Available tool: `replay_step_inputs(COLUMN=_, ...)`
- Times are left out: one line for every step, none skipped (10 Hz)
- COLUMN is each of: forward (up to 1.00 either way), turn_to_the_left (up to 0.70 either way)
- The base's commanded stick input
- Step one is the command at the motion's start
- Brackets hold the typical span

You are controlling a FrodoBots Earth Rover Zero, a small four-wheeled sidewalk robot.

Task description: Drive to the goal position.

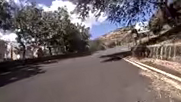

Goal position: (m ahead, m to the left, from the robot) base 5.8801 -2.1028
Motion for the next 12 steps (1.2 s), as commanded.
replay_step_inputs(forward=0.5, turn_to_the_left=0.0)
replay_step_inputs(forward=0.5, turn_to_the_left=0.0)
replay_step_inputs(forward=0.5, turn_to_the_left=0.0)
replay_step_inputs(forward=0.5, turn_to_the_left=0.0)
replay_step_inputs(forward=0.5, turn_to_the_left=-0.5)
replay_step_inputs(forward=0.5, turn_to_the_left=-0.5)
replay_step_inputs(forward=0.5, turn_to_the_left=0.0)
replay_step_inputs(forward=0.5, turn_to_the_left=0.0)
replay_step_inputs(forward=0.5, turn_to_the_left=0.0)
replay_step_inputs(forward=0.5, turn_to_the_left=0.0)
replay_step_inputs(forward=0.5, turn_to_the_left=0.0)
replay_step_inputs(forward=0.5, turn_to_the_left=0.0)
